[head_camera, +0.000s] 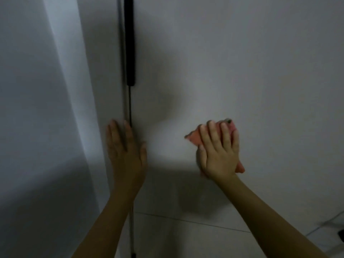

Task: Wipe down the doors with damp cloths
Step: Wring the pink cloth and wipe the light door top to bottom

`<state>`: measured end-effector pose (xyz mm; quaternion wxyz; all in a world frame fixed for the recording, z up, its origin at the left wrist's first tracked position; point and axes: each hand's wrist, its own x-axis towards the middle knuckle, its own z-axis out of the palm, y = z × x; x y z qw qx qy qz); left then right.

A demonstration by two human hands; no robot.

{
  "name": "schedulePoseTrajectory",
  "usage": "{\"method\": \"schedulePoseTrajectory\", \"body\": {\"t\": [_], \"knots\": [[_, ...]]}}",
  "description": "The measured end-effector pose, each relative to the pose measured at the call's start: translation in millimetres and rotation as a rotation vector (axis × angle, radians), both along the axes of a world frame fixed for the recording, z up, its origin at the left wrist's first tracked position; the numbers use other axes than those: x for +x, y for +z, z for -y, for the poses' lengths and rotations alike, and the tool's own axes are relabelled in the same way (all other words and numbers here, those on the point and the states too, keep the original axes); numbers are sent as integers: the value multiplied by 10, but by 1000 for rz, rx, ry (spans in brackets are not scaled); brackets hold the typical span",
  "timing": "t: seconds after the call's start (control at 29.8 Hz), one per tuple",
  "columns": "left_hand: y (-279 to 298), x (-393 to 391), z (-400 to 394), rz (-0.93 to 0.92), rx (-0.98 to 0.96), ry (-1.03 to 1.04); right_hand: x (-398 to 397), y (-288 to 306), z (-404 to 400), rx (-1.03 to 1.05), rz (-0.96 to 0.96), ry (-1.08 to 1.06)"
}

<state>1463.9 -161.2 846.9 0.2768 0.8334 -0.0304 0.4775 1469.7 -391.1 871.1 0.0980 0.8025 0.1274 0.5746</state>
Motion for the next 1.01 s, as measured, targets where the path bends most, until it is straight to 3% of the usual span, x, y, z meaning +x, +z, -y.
{"method": "schedulePoseTrajectory", "body": {"t": [0.1,0.24,0.37,0.5,0.64,0.81,0.94,1.01], "knots": [[-81,58,-118,-3,4,-68,187,120,-658,130,47,29],[-228,110,-252,30,7,-114,289,-121,-1202,-156,-21,148],[-354,69,-333,18,-4,-158,194,-235,-803,-373,-101,142],[-454,46,-355,-9,-27,-150,205,-243,-833,-246,-20,41],[-581,-15,-314,-28,-79,-198,355,-321,-1303,-197,13,143],[-567,-77,-58,-50,-180,-125,134,-321,-477,-390,-103,180],[-501,-164,311,-50,-180,-129,-75,-296,438,-322,-47,15],[-453,-174,466,-28,-132,-173,-71,-341,312,-129,-11,-3]]}}
